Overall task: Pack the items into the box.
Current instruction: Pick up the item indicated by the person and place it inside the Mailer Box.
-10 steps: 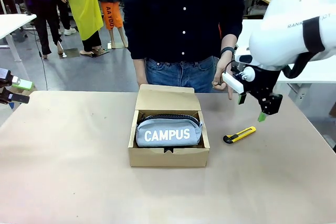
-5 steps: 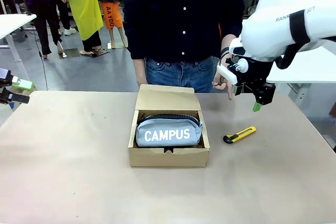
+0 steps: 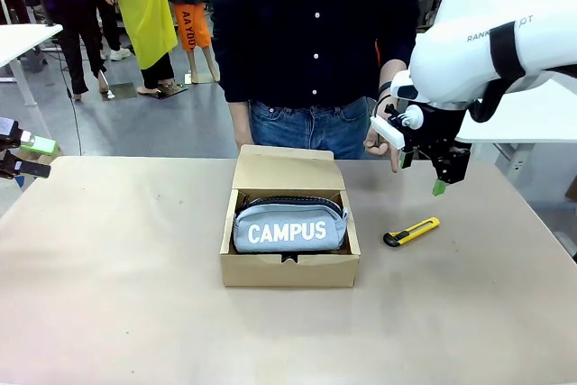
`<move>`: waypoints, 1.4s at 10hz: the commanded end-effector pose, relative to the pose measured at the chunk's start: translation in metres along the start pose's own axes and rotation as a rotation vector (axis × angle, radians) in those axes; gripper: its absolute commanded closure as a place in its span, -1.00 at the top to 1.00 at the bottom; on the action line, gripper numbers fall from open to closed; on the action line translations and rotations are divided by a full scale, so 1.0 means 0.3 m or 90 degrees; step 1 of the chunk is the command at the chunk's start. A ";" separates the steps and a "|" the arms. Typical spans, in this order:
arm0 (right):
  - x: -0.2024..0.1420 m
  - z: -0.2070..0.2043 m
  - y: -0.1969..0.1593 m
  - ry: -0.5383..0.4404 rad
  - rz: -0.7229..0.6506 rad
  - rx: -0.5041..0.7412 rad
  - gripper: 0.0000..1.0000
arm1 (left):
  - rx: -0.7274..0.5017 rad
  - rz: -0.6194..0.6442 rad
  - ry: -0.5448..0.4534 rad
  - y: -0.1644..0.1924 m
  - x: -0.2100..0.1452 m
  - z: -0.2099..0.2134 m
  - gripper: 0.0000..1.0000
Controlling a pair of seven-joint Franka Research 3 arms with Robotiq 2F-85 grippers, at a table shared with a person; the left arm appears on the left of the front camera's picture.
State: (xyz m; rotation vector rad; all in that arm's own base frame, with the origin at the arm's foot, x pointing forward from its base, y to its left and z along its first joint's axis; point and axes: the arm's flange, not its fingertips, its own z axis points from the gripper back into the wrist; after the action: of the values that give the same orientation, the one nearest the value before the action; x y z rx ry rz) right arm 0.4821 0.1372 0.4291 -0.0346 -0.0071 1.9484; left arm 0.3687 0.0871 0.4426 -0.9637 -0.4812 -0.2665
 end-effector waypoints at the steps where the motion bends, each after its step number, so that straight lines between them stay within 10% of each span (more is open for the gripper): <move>1: -0.002 -0.073 0.020 -0.001 -0.012 -0.005 1.00 | -0.001 -0.004 0.005 -0.001 -0.008 0.007 1.00; 14: 0.039 -0.435 0.082 -0.030 0.051 -0.010 1.00 | -0.001 -0.004 0.005 -0.001 -0.008 0.007 1.00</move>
State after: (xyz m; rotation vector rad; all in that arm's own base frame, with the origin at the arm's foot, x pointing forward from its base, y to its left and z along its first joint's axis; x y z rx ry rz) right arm 0.4532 0.1404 0.3005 -0.0053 -0.0122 2.0035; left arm 0.3687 0.0872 0.4426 -0.9637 -0.4812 -0.2664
